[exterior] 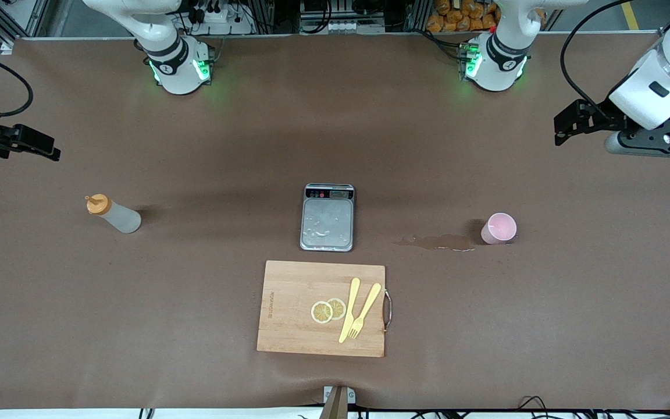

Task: Add sauce to pink cup with both arms
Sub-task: 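Move the left gripper down over the pink cup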

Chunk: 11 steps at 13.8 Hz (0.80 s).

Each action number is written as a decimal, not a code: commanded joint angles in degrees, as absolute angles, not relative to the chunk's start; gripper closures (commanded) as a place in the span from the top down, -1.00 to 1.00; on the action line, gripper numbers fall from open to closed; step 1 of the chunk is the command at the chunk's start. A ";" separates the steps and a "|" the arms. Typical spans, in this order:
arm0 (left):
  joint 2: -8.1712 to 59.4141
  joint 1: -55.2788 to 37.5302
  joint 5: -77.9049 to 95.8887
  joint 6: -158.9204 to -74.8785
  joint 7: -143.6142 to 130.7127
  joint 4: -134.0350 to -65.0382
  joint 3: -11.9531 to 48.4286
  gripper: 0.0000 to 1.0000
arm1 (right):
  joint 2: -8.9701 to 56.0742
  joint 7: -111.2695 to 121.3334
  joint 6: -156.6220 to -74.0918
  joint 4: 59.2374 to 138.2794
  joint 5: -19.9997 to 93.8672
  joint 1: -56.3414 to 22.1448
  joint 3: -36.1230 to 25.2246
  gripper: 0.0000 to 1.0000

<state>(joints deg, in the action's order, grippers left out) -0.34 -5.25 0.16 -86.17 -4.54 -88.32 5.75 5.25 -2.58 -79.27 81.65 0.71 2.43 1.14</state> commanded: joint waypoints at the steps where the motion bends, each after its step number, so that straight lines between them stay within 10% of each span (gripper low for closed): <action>1: -1.14 -5.10 1.23 -85.08 -3.43 -87.98 5.71 1.00 | 4.92 -2.11 -79.01 81.74 1.41 3.34 1.58 1.00; 11: 1.67 -4.92 1.32 -86.13 -4.57 -87.89 5.45 1.00 | 4.83 -2.11 -77.78 81.65 1.32 3.08 1.58 1.00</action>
